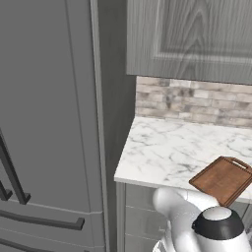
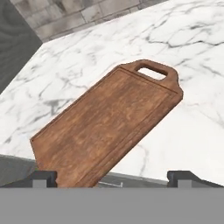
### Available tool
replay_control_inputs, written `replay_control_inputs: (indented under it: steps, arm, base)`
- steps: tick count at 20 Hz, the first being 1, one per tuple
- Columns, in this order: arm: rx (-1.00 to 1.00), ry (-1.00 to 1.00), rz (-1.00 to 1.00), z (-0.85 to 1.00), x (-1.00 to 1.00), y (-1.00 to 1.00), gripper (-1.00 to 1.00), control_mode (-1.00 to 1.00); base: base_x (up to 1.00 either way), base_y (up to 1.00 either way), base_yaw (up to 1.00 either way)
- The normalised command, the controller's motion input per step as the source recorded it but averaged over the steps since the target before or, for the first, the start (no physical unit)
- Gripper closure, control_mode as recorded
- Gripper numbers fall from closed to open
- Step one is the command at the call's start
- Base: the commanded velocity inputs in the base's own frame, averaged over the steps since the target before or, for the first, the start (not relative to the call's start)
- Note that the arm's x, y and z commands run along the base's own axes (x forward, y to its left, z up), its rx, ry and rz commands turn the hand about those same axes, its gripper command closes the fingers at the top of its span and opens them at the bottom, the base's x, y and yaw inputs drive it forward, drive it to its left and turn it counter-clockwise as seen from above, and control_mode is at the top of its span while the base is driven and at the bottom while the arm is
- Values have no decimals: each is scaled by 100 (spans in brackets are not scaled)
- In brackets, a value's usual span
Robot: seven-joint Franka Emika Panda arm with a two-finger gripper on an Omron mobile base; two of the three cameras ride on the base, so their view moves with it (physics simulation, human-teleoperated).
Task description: Move the cutting board and knife to the sink. Then move spray from the cabinet to the counter.
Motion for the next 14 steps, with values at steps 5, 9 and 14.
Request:
replay_control_inputs:
  steps: [5, 9, 14]
  arm:
    - [13, 10, -2, 6, -48, 16, -100, -100]
    - [12, 24, -1, 0, -35, 29, -100, -100]
    - [13, 14, -6, 0, -42, 28, -100, -100]
  base:
    - [0, 0, 0]
    - [0, 0, 0]
    - [0, 0, 0]
